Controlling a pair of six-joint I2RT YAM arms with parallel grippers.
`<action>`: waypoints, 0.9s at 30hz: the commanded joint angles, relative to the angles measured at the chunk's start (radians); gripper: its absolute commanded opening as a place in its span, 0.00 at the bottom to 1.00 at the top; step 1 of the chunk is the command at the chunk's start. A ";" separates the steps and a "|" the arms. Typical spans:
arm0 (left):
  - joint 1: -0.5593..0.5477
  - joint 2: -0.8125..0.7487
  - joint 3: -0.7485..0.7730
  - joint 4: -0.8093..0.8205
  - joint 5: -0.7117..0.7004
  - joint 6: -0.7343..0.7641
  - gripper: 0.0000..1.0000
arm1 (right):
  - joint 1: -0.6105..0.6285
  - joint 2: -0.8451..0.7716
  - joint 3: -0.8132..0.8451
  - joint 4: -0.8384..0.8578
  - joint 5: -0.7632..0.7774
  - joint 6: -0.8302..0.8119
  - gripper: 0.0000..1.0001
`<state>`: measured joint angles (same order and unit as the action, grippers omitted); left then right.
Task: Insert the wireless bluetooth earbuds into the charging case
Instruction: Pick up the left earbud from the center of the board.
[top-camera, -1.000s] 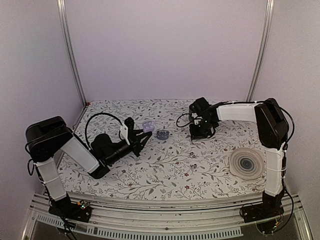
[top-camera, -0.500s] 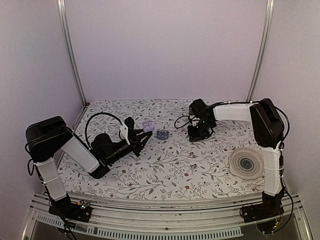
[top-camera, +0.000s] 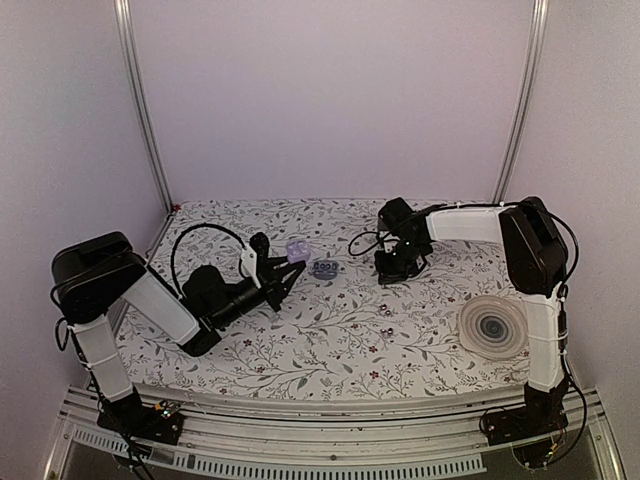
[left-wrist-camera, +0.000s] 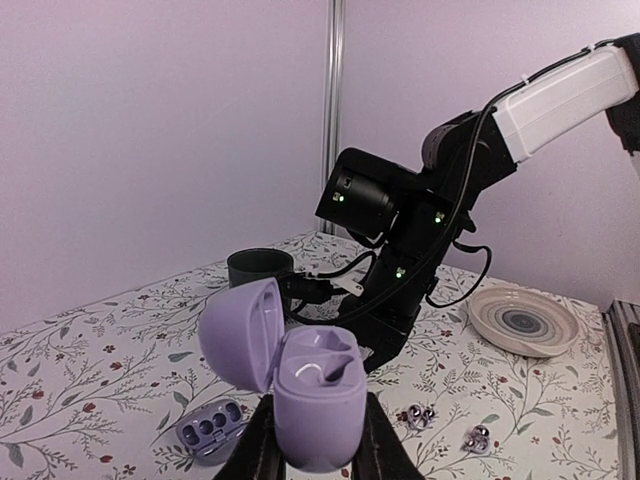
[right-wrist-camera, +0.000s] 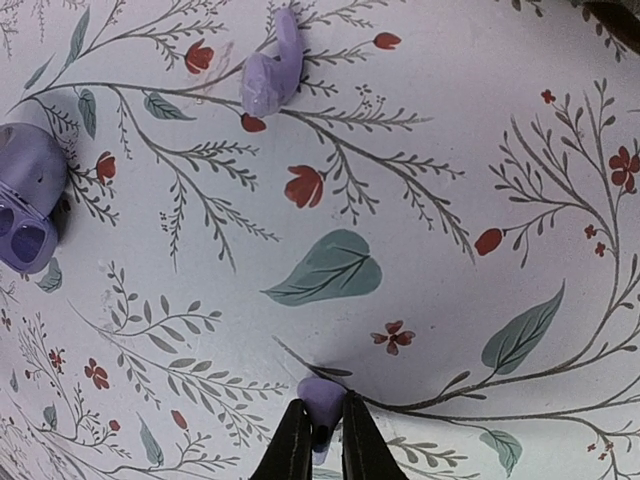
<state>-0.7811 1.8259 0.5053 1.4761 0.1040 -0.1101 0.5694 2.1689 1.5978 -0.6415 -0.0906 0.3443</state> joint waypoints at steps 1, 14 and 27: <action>0.015 0.019 0.021 0.082 0.016 -0.005 0.00 | 0.003 0.026 0.019 -0.019 -0.018 0.018 0.12; 0.017 0.045 0.030 0.094 0.022 -0.050 0.00 | 0.004 -0.051 -0.043 0.042 -0.007 0.028 0.03; 0.031 0.070 0.057 0.108 0.083 -0.188 0.00 | 0.025 -0.287 -0.208 0.241 0.021 0.056 0.02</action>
<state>-0.7670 1.8824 0.5289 1.4765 0.1467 -0.2195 0.5743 2.0197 1.4342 -0.5285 -0.0864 0.3805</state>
